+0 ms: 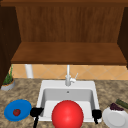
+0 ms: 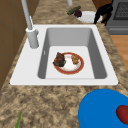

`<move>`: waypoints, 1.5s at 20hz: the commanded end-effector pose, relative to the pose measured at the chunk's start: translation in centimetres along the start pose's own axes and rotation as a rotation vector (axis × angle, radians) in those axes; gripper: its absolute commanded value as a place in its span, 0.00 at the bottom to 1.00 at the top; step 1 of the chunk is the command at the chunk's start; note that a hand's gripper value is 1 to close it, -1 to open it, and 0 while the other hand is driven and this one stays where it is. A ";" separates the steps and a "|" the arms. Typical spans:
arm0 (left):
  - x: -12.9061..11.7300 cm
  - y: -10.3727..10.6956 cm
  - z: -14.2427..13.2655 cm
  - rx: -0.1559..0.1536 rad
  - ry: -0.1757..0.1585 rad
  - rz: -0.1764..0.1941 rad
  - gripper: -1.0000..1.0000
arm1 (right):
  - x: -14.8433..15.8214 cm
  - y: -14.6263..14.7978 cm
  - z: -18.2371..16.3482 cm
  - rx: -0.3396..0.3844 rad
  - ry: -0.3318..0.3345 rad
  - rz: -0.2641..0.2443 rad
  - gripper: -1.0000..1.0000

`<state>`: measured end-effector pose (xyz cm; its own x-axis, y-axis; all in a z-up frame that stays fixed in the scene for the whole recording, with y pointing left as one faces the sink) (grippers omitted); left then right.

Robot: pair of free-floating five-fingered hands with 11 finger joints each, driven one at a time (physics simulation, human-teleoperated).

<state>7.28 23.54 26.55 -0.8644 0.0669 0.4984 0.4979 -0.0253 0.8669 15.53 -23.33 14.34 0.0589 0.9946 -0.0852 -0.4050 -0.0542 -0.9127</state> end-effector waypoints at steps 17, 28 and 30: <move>-0.5 -1.2 -2.4 -0.005 0.000 -0.017 0.50 | 0.6 -0.2 -0.1 0.007 -0.103 0.044 0.00; -0.6 -1.2 -2.4 0.005 0.007 -0.036 0.50 | 2.5 -3.1 -3.9 -0.138 -0.049 -0.018 0.00; -0.6 -1.2 -2.4 0.006 0.008 -0.038 0.50 | 2.8 -3.5 -4.7 -0.188 -0.048 -0.019 0.00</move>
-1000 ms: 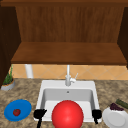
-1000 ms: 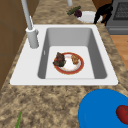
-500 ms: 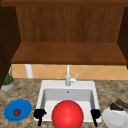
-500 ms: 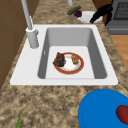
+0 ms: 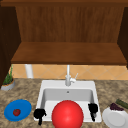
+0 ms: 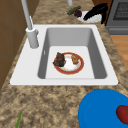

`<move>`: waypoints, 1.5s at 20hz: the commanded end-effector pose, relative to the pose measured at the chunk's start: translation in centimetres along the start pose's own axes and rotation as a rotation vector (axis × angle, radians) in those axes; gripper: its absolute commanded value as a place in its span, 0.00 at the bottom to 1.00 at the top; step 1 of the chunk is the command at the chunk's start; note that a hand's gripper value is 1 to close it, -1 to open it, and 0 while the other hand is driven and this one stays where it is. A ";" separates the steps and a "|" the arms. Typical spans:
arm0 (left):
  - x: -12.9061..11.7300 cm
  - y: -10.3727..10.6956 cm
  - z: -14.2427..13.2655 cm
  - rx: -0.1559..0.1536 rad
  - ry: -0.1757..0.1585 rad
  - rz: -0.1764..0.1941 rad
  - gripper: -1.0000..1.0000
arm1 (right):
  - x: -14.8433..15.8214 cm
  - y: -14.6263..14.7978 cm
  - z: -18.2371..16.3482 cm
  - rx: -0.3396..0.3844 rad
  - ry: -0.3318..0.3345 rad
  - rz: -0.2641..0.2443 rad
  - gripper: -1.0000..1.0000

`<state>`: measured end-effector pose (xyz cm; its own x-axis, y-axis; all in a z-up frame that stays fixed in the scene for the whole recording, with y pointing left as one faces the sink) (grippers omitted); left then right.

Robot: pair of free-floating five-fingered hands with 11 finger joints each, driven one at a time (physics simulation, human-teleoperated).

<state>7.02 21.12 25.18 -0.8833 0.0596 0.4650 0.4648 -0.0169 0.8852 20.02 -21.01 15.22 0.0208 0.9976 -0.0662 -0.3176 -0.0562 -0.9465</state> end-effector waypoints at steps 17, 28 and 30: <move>0.0 0.0 0.0 0.003 0.003 -0.004 0.50 | 2.2 -3.1 -8.6 -0.562 0.004 -0.016 0.00; 0.0 0.0 0.0 0.004 0.003 -0.005 0.50 | 5.3 -8.5 -15.6 -0.588 0.001 -0.012 0.00; 0.0 0.0 0.0 0.004 0.003 -0.005 0.50 | 6.0 -9.5 -17.0 -0.582 0.000 -0.012 0.00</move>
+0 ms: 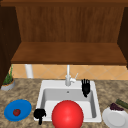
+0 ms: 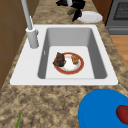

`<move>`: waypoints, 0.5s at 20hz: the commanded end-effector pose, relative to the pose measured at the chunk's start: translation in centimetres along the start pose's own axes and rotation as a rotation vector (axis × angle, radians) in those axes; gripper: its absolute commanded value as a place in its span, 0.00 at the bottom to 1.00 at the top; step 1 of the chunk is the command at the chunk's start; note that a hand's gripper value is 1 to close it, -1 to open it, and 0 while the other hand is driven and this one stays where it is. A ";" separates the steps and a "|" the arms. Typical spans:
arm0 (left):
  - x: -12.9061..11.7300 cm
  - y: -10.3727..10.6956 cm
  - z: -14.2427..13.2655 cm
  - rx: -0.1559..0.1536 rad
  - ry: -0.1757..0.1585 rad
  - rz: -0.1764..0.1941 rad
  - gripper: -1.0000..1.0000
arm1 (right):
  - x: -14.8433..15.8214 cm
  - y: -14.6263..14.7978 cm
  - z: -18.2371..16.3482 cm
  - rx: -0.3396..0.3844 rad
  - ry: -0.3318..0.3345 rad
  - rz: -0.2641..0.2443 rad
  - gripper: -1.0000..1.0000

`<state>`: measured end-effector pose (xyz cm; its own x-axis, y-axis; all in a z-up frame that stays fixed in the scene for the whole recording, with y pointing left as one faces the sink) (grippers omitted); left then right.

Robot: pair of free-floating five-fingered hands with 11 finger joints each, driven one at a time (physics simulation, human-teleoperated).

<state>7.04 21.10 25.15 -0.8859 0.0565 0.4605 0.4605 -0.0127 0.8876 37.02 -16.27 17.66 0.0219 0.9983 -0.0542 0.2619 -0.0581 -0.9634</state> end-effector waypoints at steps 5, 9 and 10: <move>0.0 0.0 0.0 0.000 0.000 0.000 0.50 | 2.8 -0.4 -5.5 0.068 -0.004 0.000 0.00; 0.0 0.0 0.0 0.000 0.000 0.000 0.50 | 4.0 -1.0 -8.2 0.092 -0.004 0.000 0.00; 0.0 0.0 0.0 0.000 0.000 0.000 0.50 | 4.3 -1.0 -8.9 0.102 -0.004 0.001 0.00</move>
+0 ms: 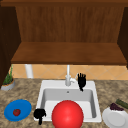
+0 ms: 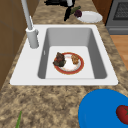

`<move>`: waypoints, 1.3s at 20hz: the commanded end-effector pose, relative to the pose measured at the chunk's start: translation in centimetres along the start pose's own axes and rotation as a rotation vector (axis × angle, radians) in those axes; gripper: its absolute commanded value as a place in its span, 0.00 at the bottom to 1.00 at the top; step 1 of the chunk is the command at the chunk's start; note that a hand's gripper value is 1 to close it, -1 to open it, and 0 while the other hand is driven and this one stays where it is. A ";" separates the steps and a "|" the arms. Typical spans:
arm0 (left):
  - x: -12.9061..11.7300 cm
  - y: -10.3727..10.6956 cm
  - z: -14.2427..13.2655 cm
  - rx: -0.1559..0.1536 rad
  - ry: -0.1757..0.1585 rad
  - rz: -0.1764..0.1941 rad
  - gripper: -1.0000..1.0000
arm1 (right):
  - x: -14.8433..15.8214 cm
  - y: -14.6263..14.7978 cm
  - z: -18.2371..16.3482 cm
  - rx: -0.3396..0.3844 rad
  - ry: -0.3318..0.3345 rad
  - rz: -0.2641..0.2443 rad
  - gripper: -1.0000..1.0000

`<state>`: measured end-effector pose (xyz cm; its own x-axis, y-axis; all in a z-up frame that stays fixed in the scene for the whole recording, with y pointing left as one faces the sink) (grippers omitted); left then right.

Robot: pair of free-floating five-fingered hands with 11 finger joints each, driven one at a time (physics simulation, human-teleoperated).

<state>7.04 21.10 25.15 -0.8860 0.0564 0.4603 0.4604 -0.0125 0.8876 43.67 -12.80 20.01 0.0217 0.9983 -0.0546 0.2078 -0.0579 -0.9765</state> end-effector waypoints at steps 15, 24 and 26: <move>0.0 0.0 0.0 0.000 0.000 0.000 0.50 | 3.4 -0.4 -10.0 0.297 -0.013 0.038 0.00; 0.0 0.0 0.0 0.000 0.000 0.000 0.50 | 3.7 0.5 -14.5 0.497 -0.011 0.050 0.00; 0.0 0.0 0.0 0.000 0.000 0.000 0.50 | 3.7 1.1 -15.7 0.532 -0.009 0.063 0.00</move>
<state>7.04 21.10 25.15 -0.8860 0.0563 0.4603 0.4603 -0.0125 0.8877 57.67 -9.34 22.25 0.0187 0.9969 -0.0767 -0.2435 -0.0699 -0.9674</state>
